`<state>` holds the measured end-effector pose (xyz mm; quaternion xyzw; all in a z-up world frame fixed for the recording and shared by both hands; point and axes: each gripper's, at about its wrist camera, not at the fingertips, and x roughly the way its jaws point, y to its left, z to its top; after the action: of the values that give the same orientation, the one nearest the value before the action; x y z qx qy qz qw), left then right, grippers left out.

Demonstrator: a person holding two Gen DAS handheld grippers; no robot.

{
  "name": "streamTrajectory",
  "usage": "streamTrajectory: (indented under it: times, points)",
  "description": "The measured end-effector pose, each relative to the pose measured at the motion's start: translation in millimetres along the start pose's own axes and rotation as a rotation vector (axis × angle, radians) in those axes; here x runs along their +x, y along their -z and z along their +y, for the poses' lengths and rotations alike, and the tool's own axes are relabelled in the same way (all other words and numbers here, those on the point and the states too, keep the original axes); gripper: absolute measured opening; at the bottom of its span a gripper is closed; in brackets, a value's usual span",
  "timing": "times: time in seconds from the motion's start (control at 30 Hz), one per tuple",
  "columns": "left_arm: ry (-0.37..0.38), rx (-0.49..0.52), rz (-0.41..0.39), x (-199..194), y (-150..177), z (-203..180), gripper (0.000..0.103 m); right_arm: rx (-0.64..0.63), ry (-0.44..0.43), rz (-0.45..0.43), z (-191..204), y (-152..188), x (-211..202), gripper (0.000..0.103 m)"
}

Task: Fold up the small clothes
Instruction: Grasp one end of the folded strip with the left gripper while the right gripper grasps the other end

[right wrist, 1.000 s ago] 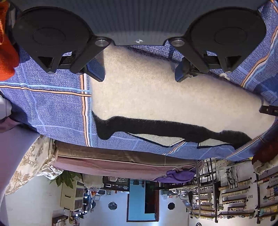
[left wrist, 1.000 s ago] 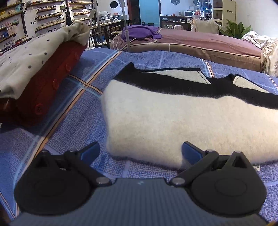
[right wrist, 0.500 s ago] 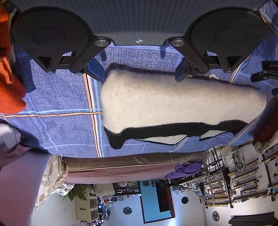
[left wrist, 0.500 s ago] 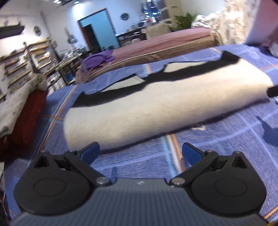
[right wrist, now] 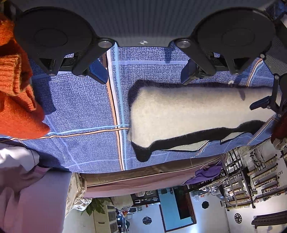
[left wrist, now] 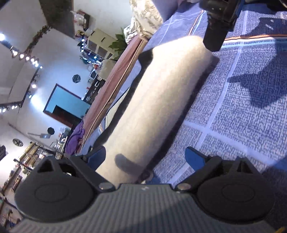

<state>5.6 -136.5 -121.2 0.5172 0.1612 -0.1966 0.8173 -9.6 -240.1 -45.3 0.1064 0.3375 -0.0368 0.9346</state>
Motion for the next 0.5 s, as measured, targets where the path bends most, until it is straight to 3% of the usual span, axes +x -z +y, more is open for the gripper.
streamTrajectory:
  times: [0.2, 0.3, 0.5]
  points:
    - [-0.017, 0.265, -0.131, 19, -28, -35, 0.065, -0.008, 0.0, -0.013, -2, -6, 0, 0.103]
    - [-0.01, 0.337, -0.153, 32, -39, -52, 0.051, 0.005, 0.0, -0.017, -7, -11, 2, 0.103]
    - [-0.005, 0.36, -0.151, 56, -59, -64, 0.049, 0.009, 0.023, -0.045, -16, -33, 6, 0.103]
